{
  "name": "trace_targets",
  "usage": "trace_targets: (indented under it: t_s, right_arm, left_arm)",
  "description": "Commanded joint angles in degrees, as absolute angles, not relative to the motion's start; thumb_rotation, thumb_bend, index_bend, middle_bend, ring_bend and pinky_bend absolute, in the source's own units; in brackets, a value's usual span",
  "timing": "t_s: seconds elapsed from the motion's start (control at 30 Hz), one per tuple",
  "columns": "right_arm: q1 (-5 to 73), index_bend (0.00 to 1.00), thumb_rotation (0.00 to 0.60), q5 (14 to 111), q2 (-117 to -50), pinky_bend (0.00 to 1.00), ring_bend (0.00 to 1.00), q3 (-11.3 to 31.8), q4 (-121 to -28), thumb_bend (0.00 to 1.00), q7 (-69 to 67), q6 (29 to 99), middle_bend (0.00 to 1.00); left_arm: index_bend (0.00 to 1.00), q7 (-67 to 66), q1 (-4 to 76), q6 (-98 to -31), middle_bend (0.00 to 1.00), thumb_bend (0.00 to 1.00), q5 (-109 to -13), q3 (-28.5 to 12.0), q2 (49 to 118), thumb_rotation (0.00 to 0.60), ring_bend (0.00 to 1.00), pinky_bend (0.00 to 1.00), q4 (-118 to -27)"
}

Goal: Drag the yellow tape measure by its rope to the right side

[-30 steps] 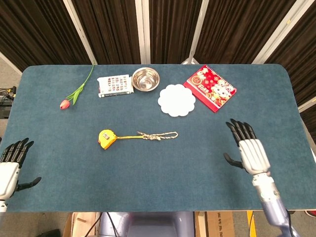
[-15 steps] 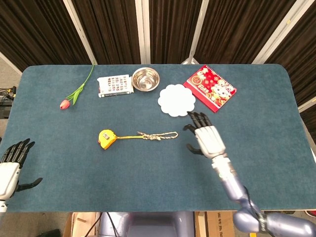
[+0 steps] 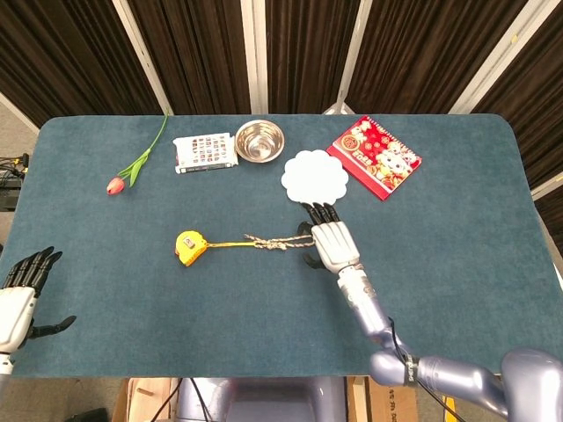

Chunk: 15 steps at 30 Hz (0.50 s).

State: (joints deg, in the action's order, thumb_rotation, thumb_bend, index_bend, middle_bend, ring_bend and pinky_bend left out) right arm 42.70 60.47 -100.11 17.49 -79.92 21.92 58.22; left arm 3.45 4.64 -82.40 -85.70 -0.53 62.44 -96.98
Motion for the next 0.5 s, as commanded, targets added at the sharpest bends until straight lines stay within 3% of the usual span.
trace_targets:
  t_s: [0.03, 0.5]
  right_arm:
    - [44.1, 0.44, 0.600, 59.3, -103.0, 0.00, 0.00, 17.8, -75.5, 0.32, 20.4, 56.9, 0.11]
    - [44.3, 0.51, 0.600, 59.1, -105.5, 0.00, 0.00, 17.1, -69.3, 0.31, 17.0, 55.9, 0.13]
  left_arm:
    - [0.00, 3.5, 4.7, -82.2, 0.00, 0.00, -85.4, -0.6, 62.4, 0.600, 0.00, 0.00, -97.0]
    - [0.00, 3.1, 4.5, -82.3, 0.00, 0.00, -85.1, -0.6, 62.4, 0.600, 0.00, 0.00, -97.3]
